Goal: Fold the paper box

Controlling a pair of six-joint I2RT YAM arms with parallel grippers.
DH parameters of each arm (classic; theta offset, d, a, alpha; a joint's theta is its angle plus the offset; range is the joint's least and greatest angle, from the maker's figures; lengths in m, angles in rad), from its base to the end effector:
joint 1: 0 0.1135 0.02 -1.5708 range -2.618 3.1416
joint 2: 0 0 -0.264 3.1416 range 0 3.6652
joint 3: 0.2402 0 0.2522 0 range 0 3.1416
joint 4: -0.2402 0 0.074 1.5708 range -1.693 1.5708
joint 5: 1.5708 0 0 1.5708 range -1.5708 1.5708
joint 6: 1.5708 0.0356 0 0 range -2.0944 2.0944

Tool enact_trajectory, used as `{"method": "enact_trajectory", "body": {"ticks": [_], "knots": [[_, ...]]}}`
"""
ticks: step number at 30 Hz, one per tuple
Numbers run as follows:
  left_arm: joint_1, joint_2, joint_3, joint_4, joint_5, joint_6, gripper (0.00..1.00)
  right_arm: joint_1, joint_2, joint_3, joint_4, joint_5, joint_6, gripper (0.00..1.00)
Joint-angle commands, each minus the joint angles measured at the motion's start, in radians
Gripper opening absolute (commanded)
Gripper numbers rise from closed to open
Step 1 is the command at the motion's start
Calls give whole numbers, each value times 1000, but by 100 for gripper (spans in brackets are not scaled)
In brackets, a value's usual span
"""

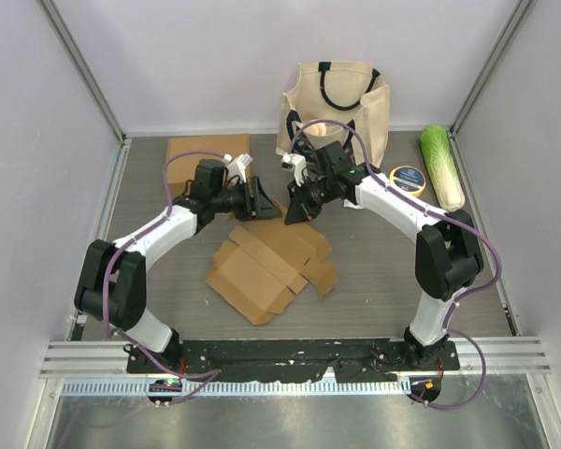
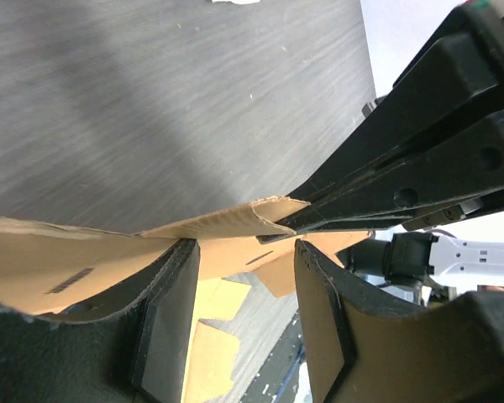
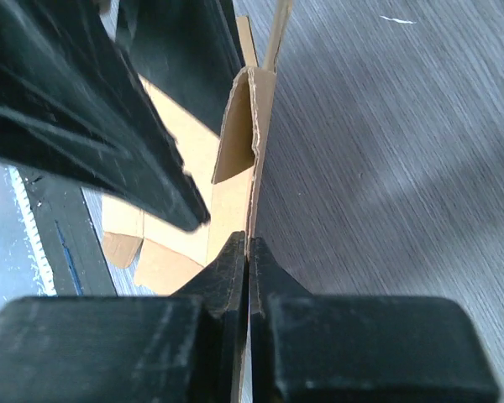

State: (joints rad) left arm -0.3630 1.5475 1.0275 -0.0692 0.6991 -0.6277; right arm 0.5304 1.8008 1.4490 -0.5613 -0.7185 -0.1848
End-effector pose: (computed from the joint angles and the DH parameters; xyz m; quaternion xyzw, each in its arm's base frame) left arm 0.3101 -0.1423 0.2515 0.0507 0.8427 -0.4762 0.2460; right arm 0.3267 0.2187 0.2627 -0.4165 0.7902 0.3798 0.2406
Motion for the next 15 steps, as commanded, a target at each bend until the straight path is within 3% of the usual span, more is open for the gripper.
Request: {"method": "enact_trajectory", "body": {"ticks": [1, 5, 10, 12, 13, 15], "knots": [[-51, 30, 9, 102, 4, -64, 52, 2, -72, -12, 78, -50, 41, 1], [-51, -124, -59, 73, -111, -5, 54, -9, -81, -12, 57, 30, 63, 1], [-51, -371, -202, -194, -450, 79, 62, -17, -95, -18, 38, 63, 84, 1], [-51, -447, -251, -216, -557, 45, 56, -18, -95, -16, 34, 50, 82, 1], [-50, -464, -292, -215, -635, 30, 43, -17, -98, -15, 34, 47, 84, 1], [-51, -480, -314, -213, -682, 0, 35, -17, -100, -10, 32, 48, 84, 1]]}}
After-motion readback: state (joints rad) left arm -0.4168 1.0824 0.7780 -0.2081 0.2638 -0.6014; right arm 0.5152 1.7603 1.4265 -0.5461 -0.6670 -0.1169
